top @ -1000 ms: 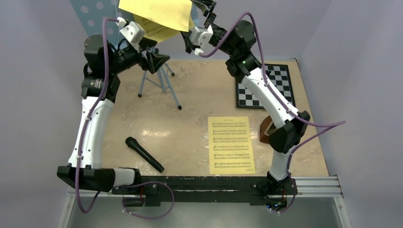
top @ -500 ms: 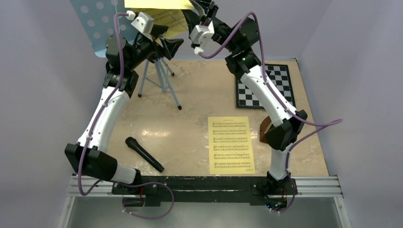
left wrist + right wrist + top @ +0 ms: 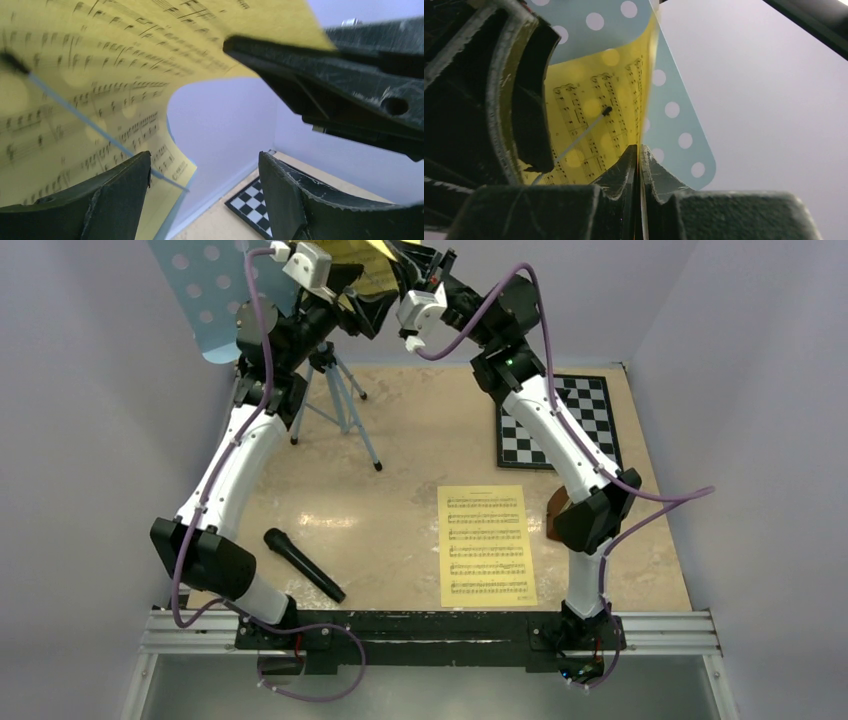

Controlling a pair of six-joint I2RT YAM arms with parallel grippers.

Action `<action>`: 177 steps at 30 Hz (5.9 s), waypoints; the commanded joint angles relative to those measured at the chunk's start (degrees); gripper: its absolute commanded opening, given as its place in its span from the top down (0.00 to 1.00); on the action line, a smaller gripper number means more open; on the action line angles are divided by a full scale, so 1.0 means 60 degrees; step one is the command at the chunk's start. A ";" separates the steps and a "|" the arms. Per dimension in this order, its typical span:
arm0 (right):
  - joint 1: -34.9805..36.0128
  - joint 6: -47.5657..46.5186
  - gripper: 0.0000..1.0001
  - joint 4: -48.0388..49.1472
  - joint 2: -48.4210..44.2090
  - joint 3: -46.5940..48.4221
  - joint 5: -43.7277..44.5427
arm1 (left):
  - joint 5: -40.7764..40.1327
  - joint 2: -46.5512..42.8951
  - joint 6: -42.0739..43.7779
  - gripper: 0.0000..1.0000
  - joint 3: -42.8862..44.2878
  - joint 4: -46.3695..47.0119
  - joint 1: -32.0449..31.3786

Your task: Pack up the instrument practice props

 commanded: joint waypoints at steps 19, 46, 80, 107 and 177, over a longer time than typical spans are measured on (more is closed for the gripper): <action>-0.0127 0.0429 1.00 0.0388 0.0016 0.0829 0.0598 | 0.0788 0.0859 0.0856 0.40 0.1915 0.0043 -0.0343; -0.0299 0.0812 1.00 0.0430 0.0035 0.1046 0.0446 | -0.1353 0.0396 0.0326 0.12 0.1032 -0.0195 -0.0140; -0.0685 0.0088 1.00 0.1090 0.0180 0.3414 0.1120 | 0.0557 0.0750 0.1450 0.16 0.1402 0.0334 -0.0184; -0.1380 -0.0702 1.00 0.2419 -0.3818 -0.2133 0.1861 | -0.1455 -0.0232 0.3107 0.05 0.1090 -0.1238 -0.0184; -0.2408 0.6243 1.00 -1.0536 -0.6277 -1.0114 0.1279 | -0.2140 -0.5505 0.5389 0.05 -0.2867 -0.3986 -0.0078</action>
